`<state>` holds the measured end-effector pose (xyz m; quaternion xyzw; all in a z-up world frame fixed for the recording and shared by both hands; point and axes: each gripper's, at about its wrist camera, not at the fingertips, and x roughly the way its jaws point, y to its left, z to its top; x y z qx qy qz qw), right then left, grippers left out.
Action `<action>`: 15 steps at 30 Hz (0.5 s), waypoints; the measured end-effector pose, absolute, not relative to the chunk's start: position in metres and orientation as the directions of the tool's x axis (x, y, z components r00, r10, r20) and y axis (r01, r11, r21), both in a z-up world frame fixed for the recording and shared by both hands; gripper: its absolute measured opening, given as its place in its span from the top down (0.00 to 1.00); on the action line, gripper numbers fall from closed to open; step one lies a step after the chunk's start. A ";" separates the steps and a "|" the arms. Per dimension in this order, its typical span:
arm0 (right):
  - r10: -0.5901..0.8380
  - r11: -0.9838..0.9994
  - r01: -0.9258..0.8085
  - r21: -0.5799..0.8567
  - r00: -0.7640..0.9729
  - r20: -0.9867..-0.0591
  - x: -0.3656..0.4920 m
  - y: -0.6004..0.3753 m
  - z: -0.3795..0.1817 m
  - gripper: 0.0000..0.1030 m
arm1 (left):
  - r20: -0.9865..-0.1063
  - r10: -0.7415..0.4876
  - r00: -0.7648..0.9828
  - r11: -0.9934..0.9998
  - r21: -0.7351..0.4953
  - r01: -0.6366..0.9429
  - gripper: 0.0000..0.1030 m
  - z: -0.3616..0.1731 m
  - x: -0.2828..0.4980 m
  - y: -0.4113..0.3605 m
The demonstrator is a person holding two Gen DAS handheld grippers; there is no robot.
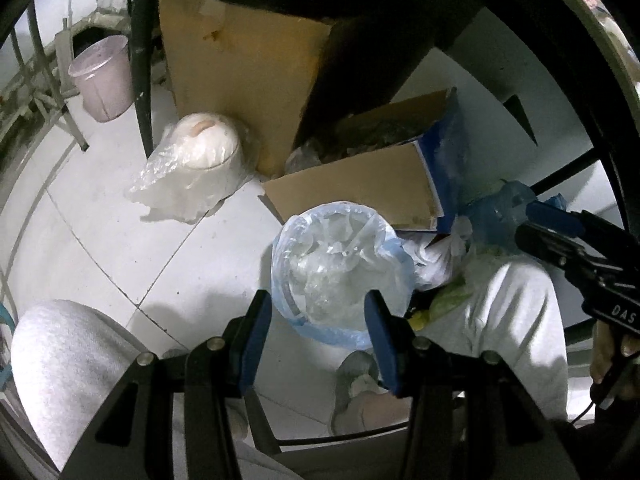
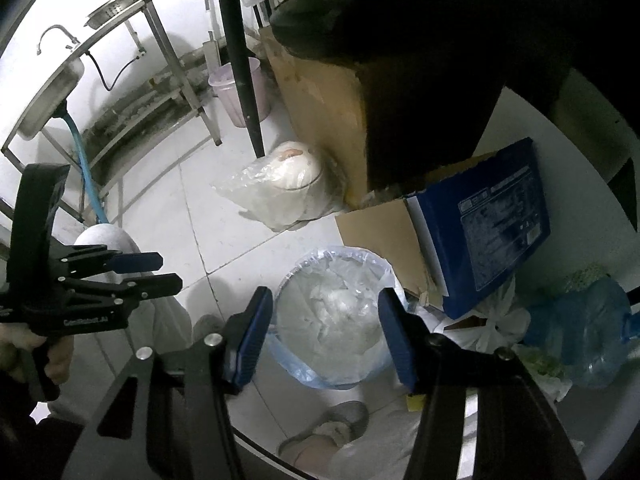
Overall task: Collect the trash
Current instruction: 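Open the right tool to drop the plastic bag into the bin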
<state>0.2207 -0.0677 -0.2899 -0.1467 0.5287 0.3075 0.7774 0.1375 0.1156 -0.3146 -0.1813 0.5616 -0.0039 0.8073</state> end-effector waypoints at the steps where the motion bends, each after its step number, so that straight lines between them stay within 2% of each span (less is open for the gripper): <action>1: 0.325 0.769 -0.632 0.095 0.257 -0.910 0.219 -0.070 -0.288 0.49 | -0.905 -0.206 0.373 0.936 -0.293 -0.194 0.54 -0.313 0.138 0.114; 15: 0.357 0.789 -0.607 0.091 0.334 -0.872 0.196 -0.112 -0.251 0.49 | -0.879 -0.188 0.437 0.956 -0.267 -0.125 0.54 -0.271 0.127 0.081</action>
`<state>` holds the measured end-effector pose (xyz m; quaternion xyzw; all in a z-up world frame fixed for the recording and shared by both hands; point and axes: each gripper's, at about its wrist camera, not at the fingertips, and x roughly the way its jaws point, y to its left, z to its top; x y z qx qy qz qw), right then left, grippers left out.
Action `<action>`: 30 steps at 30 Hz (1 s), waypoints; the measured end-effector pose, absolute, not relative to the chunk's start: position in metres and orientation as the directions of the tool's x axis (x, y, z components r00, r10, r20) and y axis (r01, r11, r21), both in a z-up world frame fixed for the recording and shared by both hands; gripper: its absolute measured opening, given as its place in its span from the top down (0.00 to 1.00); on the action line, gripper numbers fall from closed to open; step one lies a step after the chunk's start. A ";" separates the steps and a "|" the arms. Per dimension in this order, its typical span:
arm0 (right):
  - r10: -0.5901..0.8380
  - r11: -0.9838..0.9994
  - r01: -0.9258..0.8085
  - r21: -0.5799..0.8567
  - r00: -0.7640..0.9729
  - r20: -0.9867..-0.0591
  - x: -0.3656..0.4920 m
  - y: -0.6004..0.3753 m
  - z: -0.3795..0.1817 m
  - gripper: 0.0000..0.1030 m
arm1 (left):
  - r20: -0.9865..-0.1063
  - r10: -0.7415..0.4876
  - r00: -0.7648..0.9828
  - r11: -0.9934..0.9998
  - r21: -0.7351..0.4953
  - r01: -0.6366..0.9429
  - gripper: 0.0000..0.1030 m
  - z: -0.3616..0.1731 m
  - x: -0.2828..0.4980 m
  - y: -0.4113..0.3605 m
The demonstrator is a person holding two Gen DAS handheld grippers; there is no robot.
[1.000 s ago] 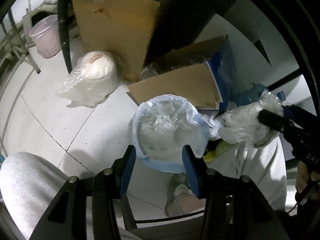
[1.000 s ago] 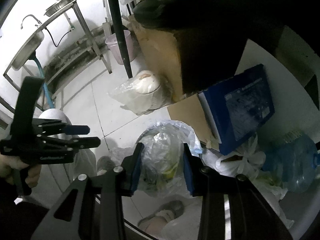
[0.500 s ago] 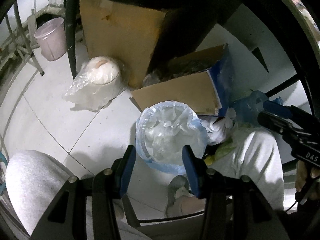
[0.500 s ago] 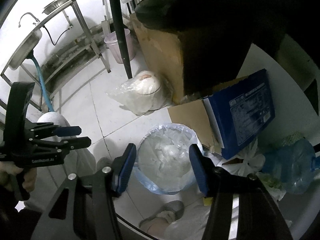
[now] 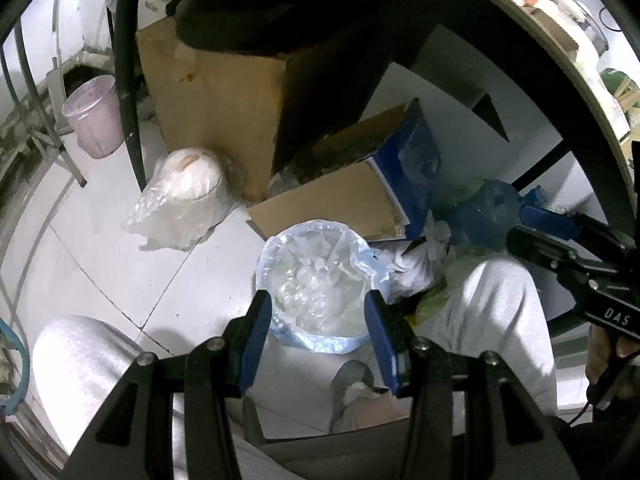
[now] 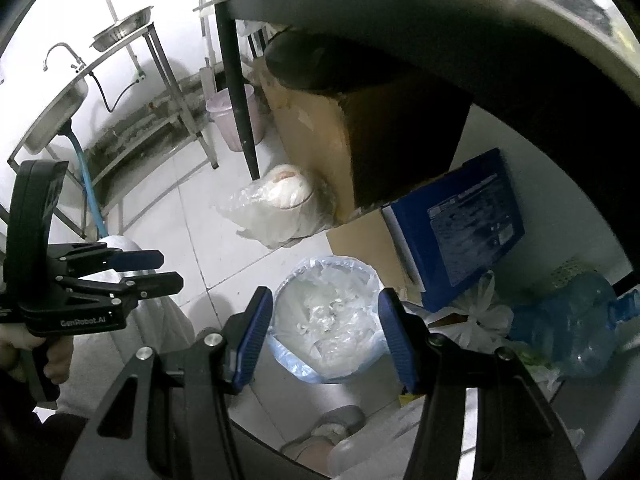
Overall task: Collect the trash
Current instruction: 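Open the right tool to drop the plastic bag into the bin, then raise the right tool back up toward the counter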
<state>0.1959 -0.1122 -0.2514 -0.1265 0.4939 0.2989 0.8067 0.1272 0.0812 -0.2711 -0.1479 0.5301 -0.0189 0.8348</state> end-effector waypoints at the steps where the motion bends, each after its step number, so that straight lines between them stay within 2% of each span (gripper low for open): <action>1: 0.359 0.790 -0.606 0.091 0.338 -0.870 0.194 -0.115 -0.249 0.49 | -0.878 -0.188 0.441 0.956 -0.266 -0.122 0.54 -0.270 0.127 0.080; 30: 0.446 0.796 -0.595 0.114 0.448 -0.775 0.170 -0.164 -0.163 0.49 | -0.813 -0.179 0.554 0.977 -0.213 0.003 0.53 -0.177 0.124 0.023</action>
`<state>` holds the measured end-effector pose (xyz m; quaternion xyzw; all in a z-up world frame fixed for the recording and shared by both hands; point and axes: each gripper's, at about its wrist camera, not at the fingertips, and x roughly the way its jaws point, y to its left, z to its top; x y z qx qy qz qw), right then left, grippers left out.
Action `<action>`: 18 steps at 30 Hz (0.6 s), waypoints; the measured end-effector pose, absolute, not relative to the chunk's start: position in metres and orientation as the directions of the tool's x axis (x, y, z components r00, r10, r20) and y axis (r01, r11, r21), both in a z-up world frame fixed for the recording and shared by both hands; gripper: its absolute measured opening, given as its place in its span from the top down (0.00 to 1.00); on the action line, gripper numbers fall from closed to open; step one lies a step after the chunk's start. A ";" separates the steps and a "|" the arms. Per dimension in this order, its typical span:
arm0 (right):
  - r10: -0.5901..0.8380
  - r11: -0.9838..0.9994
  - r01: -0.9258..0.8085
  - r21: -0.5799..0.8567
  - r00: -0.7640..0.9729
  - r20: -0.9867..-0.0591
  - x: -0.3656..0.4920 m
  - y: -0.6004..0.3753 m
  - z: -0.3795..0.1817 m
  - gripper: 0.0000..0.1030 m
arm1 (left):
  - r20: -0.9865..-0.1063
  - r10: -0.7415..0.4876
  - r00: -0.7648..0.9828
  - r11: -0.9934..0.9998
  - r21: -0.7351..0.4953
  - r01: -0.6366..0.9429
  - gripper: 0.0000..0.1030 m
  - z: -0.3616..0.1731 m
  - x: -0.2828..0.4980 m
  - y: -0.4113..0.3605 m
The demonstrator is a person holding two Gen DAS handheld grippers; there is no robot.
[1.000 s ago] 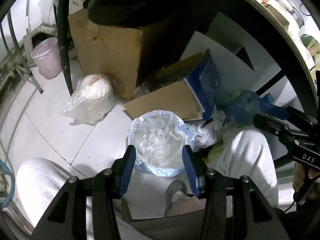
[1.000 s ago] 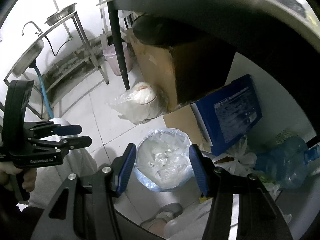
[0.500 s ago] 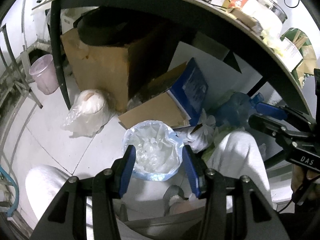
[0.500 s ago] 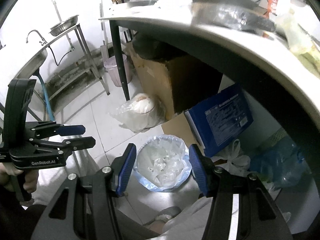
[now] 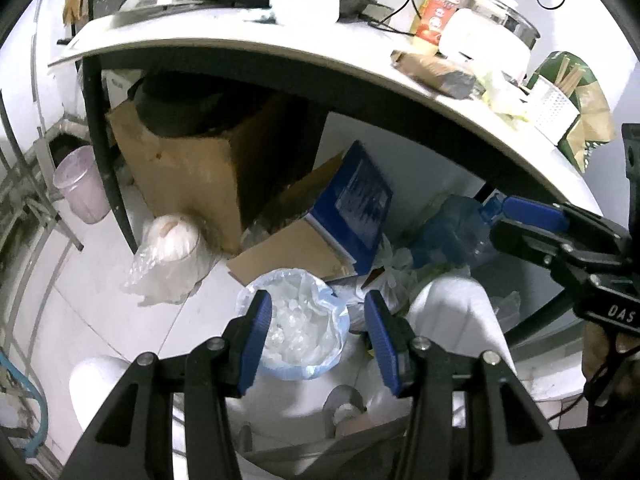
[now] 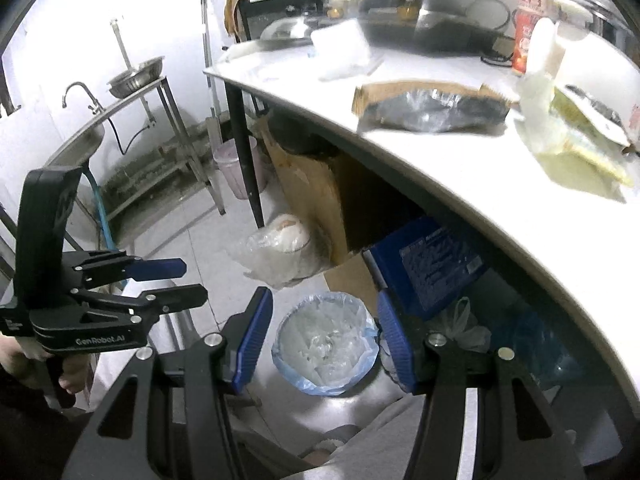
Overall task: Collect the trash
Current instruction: 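Raise the right tool back up toward the counter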
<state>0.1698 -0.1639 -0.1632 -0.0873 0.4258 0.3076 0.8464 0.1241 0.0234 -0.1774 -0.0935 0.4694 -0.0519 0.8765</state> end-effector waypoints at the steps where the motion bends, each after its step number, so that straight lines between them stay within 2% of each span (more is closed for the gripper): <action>1: 0.451 0.796 -0.595 0.115 0.455 -0.768 0.170 -0.166 -0.158 0.49 | -0.810 -0.178 0.559 0.978 -0.211 0.007 0.53 -0.173 0.125 0.022; 18: 0.481 0.809 -0.576 0.115 0.537 -0.693 0.187 -0.199 -0.104 0.49 | -0.770 -0.184 0.611 0.982 -0.164 0.089 0.53 -0.127 0.155 -0.007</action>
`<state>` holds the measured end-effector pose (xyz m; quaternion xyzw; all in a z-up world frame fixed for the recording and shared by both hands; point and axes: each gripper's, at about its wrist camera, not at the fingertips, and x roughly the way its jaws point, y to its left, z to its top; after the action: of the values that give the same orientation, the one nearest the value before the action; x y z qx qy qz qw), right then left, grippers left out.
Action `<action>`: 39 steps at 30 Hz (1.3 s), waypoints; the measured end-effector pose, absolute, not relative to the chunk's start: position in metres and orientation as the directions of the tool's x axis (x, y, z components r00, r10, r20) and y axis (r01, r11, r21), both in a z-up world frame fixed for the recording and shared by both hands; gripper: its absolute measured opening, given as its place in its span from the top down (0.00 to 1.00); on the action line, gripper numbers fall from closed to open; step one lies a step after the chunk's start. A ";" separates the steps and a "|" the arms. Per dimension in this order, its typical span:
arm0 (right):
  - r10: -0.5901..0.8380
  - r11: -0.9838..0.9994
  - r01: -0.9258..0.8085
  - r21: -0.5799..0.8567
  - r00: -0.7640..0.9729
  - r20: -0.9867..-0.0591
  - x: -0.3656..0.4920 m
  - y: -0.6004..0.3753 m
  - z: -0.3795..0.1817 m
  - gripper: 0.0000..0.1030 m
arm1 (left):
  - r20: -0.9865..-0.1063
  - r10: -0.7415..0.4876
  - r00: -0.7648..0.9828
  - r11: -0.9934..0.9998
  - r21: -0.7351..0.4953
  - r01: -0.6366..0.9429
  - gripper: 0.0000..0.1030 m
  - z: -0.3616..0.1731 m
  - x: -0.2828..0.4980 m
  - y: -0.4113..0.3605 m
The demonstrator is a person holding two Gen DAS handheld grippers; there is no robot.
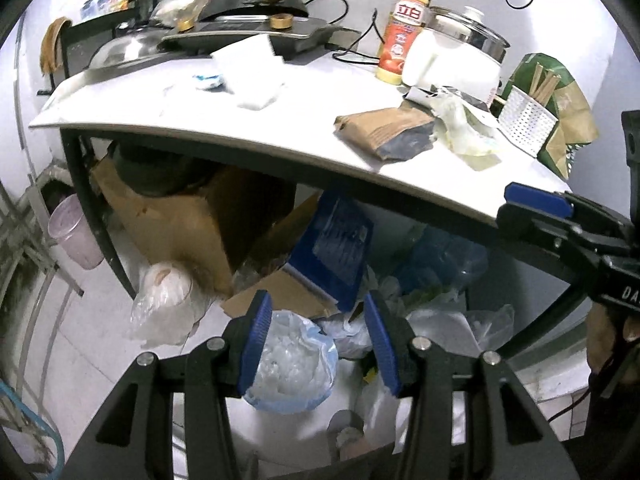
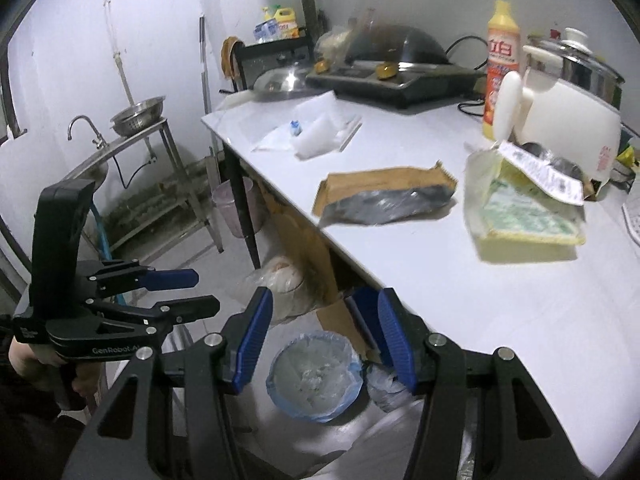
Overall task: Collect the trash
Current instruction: 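Raise the right tool back up toward the counter, then grasp the yellow-green food package with the right tool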
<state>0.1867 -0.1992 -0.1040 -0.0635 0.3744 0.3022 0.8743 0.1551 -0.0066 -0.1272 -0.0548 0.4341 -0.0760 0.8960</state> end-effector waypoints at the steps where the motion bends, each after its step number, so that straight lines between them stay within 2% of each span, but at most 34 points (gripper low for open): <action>1: 0.480 0.812 -0.572 0.116 0.543 -0.689 0.188 -0.203 -0.101 0.49 | -0.769 -0.184 0.612 0.983 -0.160 0.095 0.53 -0.125 0.158 -0.009; 22: 0.400 0.868 -0.494 0.044 0.643 -0.653 0.246 -0.233 -0.079 0.49 | -0.722 -0.218 0.657 0.973 -0.111 0.202 0.53 -0.089 0.219 -0.039; 35: 0.324 0.901 -0.435 0.011 0.655 -0.682 0.288 -0.232 -0.092 0.49 | -0.728 -0.247 0.640 0.967 -0.138 0.216 0.53 -0.092 0.262 -0.047; 39: 0.316 0.901 -0.433 0.002 0.655 -0.687 0.293 -0.229 -0.094 0.49 | -0.731 -0.245 0.636 0.967 -0.136 0.216 0.44 -0.096 0.270 -0.050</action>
<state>0.2928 -0.2293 -0.0940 -0.0814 0.3605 0.2068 0.9059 0.2698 -0.0497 -0.0959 -0.0180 0.4069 -0.1273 0.9044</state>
